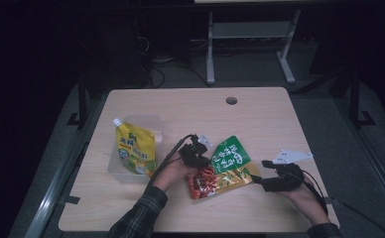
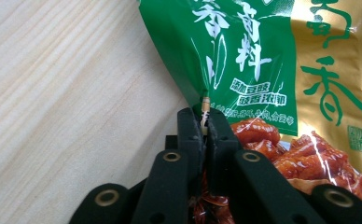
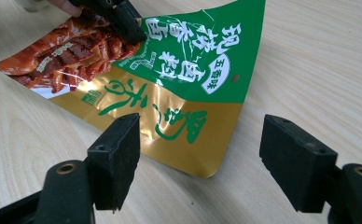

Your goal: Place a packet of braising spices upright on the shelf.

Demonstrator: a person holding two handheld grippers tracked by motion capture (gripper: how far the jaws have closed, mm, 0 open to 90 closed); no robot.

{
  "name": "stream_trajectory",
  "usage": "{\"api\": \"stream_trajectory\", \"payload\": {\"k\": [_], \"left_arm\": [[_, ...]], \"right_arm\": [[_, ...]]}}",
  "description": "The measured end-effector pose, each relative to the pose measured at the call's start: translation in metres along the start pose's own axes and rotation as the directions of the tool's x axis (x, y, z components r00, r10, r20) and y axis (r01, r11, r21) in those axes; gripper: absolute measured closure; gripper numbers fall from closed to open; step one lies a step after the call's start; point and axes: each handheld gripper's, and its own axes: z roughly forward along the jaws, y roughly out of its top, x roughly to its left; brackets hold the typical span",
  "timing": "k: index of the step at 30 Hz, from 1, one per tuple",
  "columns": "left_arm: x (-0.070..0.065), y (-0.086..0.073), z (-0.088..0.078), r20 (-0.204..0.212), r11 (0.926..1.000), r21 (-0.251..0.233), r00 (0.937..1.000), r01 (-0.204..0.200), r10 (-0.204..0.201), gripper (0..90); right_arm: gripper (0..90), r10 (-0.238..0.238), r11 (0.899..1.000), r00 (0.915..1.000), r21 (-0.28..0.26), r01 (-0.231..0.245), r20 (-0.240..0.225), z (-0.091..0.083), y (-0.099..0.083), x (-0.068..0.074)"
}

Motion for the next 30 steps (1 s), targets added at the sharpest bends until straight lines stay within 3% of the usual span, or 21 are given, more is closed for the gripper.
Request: {"api": "stream_trajectory", "payload": {"k": [7,10,13,18,20,22,24,27,29,30], "left_arm": [[0.001,-0.005,-0.002,0.014,0.9968,-0.059,0.9985,0.054,-0.053,89.4],[0.001,-0.008,-0.007,0.009,0.9891,-0.114,0.9957,0.093,-0.093,89.6],[0.000,-0.010,-0.013,-0.021,0.9805,-0.160,0.9928,0.113,-0.118,89.6],[-0.002,-0.011,-0.020,-0.058,0.9613,-0.232,0.9843,0.149,-0.166,89.6],[-0.003,-0.012,-0.024,-0.052,0.9469,-0.270,0.9795,0.174,-0.195,89.6],[-0.004,-0.012,-0.026,-0.051,0.9385,-0.302,0.9801,0.168,-0.192,89.6],[-0.004,-0.012,-0.028,-0.043,0.9346,-0.314,0.9807,0.167,-0.190,89.6],[-0.005,-0.010,-0.034,-0.036,0.9195,-0.352,0.9789,0.176,-0.201,89.6],[-0.006,-0.009,-0.038,-0.026,0.9051,-0.379,0.9757,0.192,-0.218,89.6],[-0.006,-0.009,-0.041,-0.030,0.9024,-0.389,0.9765,0.185,-0.213,89.6]], "right_arm": [[26.3,0.014,1.000,0.9999,-0.007,-0.014,-0.001,-0.002,0.000,-0.002],[23.7,0.024,0.999,0.9997,-0.022,-0.024,0.006,-0.004,0.000,-0.003],[23.6,0.038,0.998,0.9992,-0.040,-0.038,0.007,-0.007,0.001,-0.004],[22.3,0.048,0.998,0.9988,-0.038,-0.048,-0.004,-0.006,0.000,-0.002],[22.7,0.052,0.998,0.9986,-0.036,-0.052,-0.012,-0.005,0.000,-0.001],[25.3,0.054,0.998,0.9982,-0.039,-0.055,-0.025,-0.003,-0.001,0.000],[25.3,0.083,0.995,0.9958,-0.050,-0.085,-0.039,0.000,-0.001,-0.001],[22.6,0.118,0.991,0.9912,-0.053,-0.121,-0.061,0.006,-0.001,0.000],[20.2,0.123,0.991,0.9905,-0.052,-0.126,-0.060,0.010,0.000,0.001],[19.4,0.131,0.989,0.9896,-0.056,-0.134,-0.060,0.011,0.001,0.002]]}}
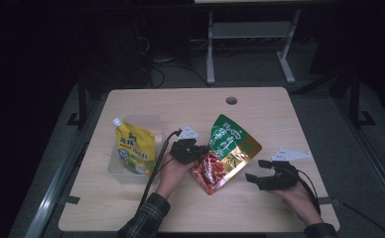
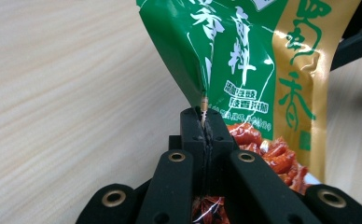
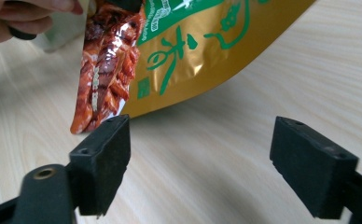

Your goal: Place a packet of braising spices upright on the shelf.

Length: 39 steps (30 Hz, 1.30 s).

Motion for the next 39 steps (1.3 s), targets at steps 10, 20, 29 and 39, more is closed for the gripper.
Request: {"api": "stream_trajectory", "payload": {"k": [10,20,29,39], "left_arm": [[-0.002,0.006,-0.008,0.014,0.9967,-0.078,0.9997,0.023,-0.022,89.5],[-0.005,0.006,-0.009,0.042,0.9908,-0.124,0.9979,0.055,-0.050,89.5],[-0.005,0.005,-0.006,0.039,0.9903,-0.124,0.9975,0.064,-0.059,89.5],[-0.006,0.006,-0.005,0.037,0.9904,-0.126,0.9979,0.058,-0.054,88.3]], "right_arm": [[18.1,0.048,0.991,0.9982,-0.122,-0.052,-0.036,0.012,0.020,0.008],[30.3,0.095,0.970,0.9947,-0.221,-0.101,-0.040,0.030,0.031,0.009],[68.0,0.127,0.950,0.9844,-0.271,-0.156,-0.121,0.043,0.036,0.006],[88.9,0.066,0.955,0.9917,-0.282,-0.094,-0.110,0.039,0.039,0.006]]}}
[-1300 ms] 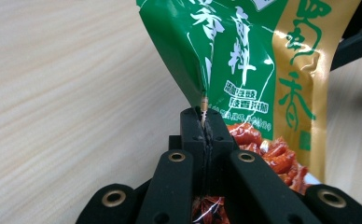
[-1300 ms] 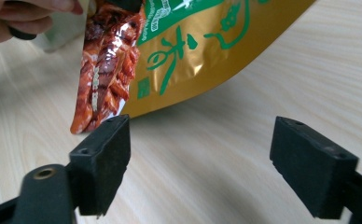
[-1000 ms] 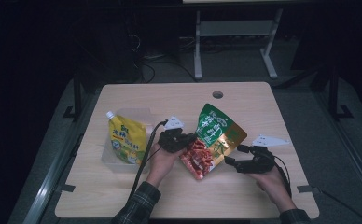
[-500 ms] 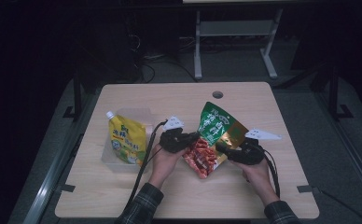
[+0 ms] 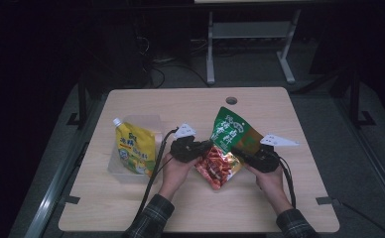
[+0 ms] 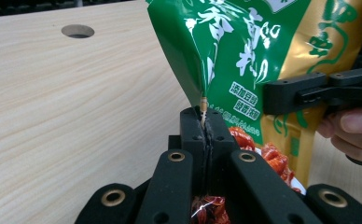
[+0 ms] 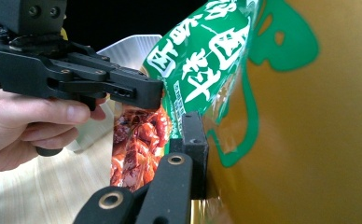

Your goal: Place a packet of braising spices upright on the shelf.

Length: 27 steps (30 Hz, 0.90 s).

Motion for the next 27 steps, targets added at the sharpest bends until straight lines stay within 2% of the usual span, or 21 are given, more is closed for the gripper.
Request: {"api": "stream_trajectory", "payload": {"k": [3,6,9,11,14,16,18,23,27], "left_arm": [[-0.001,0.002,-0.001,0.003,1.0000,0.006,1.0000,-0.006,0.006,77.7],[-0.006,0.005,-0.002,-0.036,0.9992,0.017,0.9986,-0.037,0.037,62.3],[-0.008,0.007,-0.006,-0.069,0.9985,0.027,0.9964,-0.048,0.049,51.6],[-0.007,0.008,-0.009,-0.082,0.9991,0.024,0.9959,-0.036,0.038,46.5],[-0.007,0.008,-0.014,-0.091,0.9989,0.025,0.9950,-0.040,0.042,41.3],[-0.008,0.008,-0.016,-0.079,0.9988,0.020,0.9959,-0.044,0.045,41.3],[-0.010,0.008,-0.018,-0.067,0.9974,0.036,0.9957,-0.062,0.064,40.4],[-0.018,0.003,-0.022,-0.036,0.9888,0.084,0.9912,-0.124,0.127,35.3],[-0.022,-0.003,-0.028,-0.009,0.9815,0.121,0.9886,-0.148,0.151,32.3]], "right_arm": [[89.2,-0.012,1.000,0.9999,-0.001,0.012,-0.004,-0.004,0.005,0.000],[89.4,-0.052,0.999,0.9986,0.015,0.052,-0.014,-0.009,0.012,0.002],[89.5,-0.086,0.996,0.9960,0.027,0.087,-0.024,-0.014,0.018,0.004],[89.5,-0.101,0.994,0.9945,0.029,0.102,-0.029,-0.017,0.022,0.004],[89.6,-0.121,0.992,0.9925,0.034,0.122,-0.019,-0.025,0.027,0.005],[89.6,-0.134,0.990,0.9909,0.036,0.134,0.003,-0.031,0.030,0.003],[89.6,-0.138,0.989,0.9902,0.046,0.137,0.019,-0.033,0.032,0.001],[89.6,-0.145,0.988,0.9882,0.064,0.141,0.050,-0.035,0.037,-0.004],[89.5,-0.147,0.986,0.9871,0.085,0.141,0.064,-0.032,0.044,-0.004]]}}
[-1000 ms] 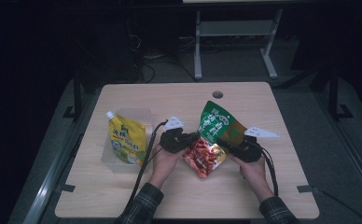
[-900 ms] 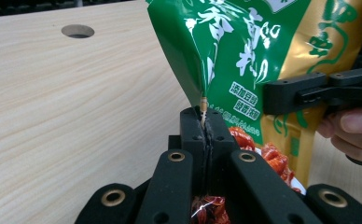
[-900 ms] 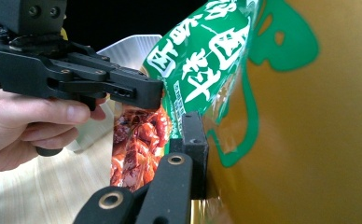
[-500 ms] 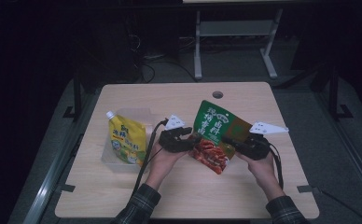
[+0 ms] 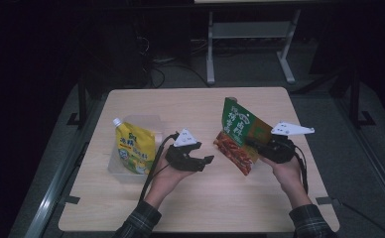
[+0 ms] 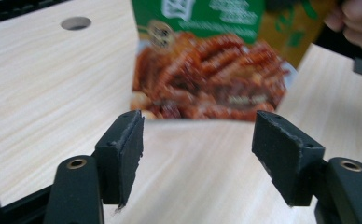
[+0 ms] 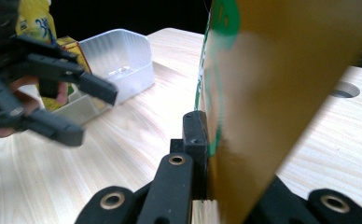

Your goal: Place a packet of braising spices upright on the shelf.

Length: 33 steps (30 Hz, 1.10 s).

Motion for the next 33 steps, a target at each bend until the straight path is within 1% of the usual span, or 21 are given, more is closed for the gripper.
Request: {"api": "stream_trajectory", "payload": {"k": [3,4,5,6,7,9,14,17,21,23,24,25,26,27,30,31,33], "left_arm": [[-0.005,-0.004,-0.004,0.020,0.9991,0.034,0.9995,-0.026,0.025,28.4],[-0.007,-0.007,-0.005,0.027,0.9989,0.038,0.9993,-0.029,0.028,27.3],[-0.008,-0.009,-0.007,0.030,0.9986,0.042,0.9991,-0.031,0.029,26.7],[-0.009,-0.012,-0.009,0.031,0.9972,0.059,0.9985,-0.047,0.045,26.2],[-0.010,-0.015,-0.010,0.034,0.9974,0.058,0.9986,-0.043,0.041,25.3],[-0.011,-0.020,-0.013,0.041,0.9963,0.070,0.9981,-0.049,0.046,24.0],[-0.017,-0.037,-0.022,0.059,0.9909,0.107,0.9954,-0.082,0.076,19.3],[-0.019,-0.046,-0.028,0.070,0.9900,0.106,0.9939,-0.093,0.086,18.1],[-0.022,-0.058,-0.036,0.083,0.9913,0.106,0.9941,-0.078,0.069,17.5],[-0.023,-0.063,-0.038,0.080,0.9911,0.106,0.9942,-0.080,0.072,16.5],[-0.023,-0.064,-0.039,0.079,0.9898,0.112,0.9937,-0.088,0.080,16.3],[-0.023,-0.067,-0.041,0.079,0.9906,0.110,0.9941,-0.082,0.074,16.2],[-0.023,-0.069,-0.043,0.080,0.9902,0.108,0.9936,-0.088,0.080,16.3],[-0.023,-0.071,-0.044,0.081,0.9904,0.108,0.9937,-0.086,0.077,16.3],[-0.022,-0.077,-0.046,0.079,0.9925,0.102,0.9951,-0.067,0.059,16.3],[-0.022,-0.079,-0.047,0.079,0.9922,0.105,0.9952,-0.067,0.059,16.3],[-0.021,-0.080,-0.048,0.075,0.9935,0.099,0.9960,-0.055,0.047,16.3]], "right_arm": [[89.5,0.008,1.000,1.0000,0.006,-0.008,0.000,0.003,0.004,0.000],[89.5,0.011,1.000,0.9999,0.009,-0.011,0.000,0.004,0.005,0.000],[89.5,0.001,1.000,1.0000,0.014,-0.001,-0.001,0.006,0.007,0.001],[89.5,0.003,1.000,1.0000,0.022,-0.003,-0.002,0.008,0.009,0.002],[89.5,-0.002,1.000,1.0000,0.024,0.002,-0.001,0.011,0.011,0.002],[89.5,-0.005,1.000,1.0000,0.031,0.005,-0.002,0.014,0.014,0.003],[89.5,-0.001,0.999,1.0000,0.041,0.002,-0.004,0.022,0.021,0.004],[89.5,-0.011,0.999,0.9999,0.051,0.011,-0.010,0.029,0.026,0.006],[89.5,-0.021,0.998,0.9995,0.064,0.022,-0.022,0.039,0.033,0.010],[89.5,-0.026,0.997,0.9994,0.073,0.028,-0.024,0.044,0.036,0.012],[89.5,-0.034,0.996,0.9991,0.077,0.036,-0.025,0.046,0.038,0.012],[89.6,-0.037,0.996,0.9989,0.080,0.039,-0.027,0.049,0.041,0.013],[89.5,-0.034,0.996,0.9991,0.079,0.036,-0.027,0.051,0.043,0.014],[89.5,-0.035,0.996,0.9989,0.082,0.037,-0.031,0.054,0.046,0.015],[89.5,-0.044,0.995,0.9985,0.087,0.046,-0.033,0.062,0.053,0.017],[89.5,-0.043,0.995,0.9985,0.088,0.046,-0.035,0.064,0.056,0.018],[89.5,-0.041,0.995,0.9978,0.083,0.046,-0.051,0.071,0.062,0.021]]}}
